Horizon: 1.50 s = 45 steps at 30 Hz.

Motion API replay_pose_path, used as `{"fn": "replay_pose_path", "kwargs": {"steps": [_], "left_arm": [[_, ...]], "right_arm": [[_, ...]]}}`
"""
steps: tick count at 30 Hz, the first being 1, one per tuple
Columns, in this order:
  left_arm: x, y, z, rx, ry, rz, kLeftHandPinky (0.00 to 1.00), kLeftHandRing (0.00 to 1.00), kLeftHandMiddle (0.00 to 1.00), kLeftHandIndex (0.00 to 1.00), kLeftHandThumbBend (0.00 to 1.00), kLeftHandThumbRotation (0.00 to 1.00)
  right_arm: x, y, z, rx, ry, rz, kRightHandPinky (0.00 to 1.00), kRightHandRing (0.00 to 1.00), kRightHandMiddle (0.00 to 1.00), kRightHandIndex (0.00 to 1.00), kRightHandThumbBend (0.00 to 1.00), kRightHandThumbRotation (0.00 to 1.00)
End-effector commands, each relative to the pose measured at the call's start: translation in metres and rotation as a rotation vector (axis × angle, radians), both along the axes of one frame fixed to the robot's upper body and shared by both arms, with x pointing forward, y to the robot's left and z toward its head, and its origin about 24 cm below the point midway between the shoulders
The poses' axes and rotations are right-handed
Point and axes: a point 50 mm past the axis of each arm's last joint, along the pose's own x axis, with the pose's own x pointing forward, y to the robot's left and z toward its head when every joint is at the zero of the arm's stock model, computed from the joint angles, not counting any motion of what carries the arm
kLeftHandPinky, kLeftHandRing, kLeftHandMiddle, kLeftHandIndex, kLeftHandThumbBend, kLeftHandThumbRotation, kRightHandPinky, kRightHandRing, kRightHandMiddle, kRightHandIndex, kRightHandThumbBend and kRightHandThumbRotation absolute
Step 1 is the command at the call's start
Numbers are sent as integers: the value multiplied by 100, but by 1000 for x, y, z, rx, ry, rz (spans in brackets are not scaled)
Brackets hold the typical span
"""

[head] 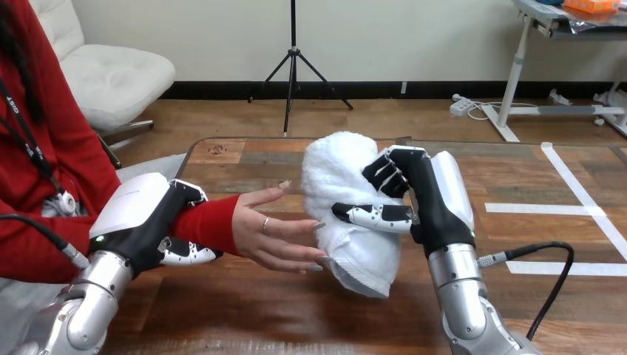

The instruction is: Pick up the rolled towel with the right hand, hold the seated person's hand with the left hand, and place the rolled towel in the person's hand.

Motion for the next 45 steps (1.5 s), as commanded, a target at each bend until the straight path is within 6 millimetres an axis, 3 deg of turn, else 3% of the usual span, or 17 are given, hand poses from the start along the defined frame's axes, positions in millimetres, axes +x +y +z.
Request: {"fn": "replay_pose_path", "kwargs": {"steps": [1, 45], "left_arm": [[26, -27, 61, -176, -263, -62, 23, 29, 36, 39, 48, 0], [40, -29, 77, -225, -271, -46, 23, 28, 36, 39, 45, 0]], "right_arm": [[32, 26, 77, 71, -299, 95, 24, 28, 34, 37, 77, 0], [18, 43, 94, 132, -431, 209, 21, 25, 32, 36, 77, 0]]}}
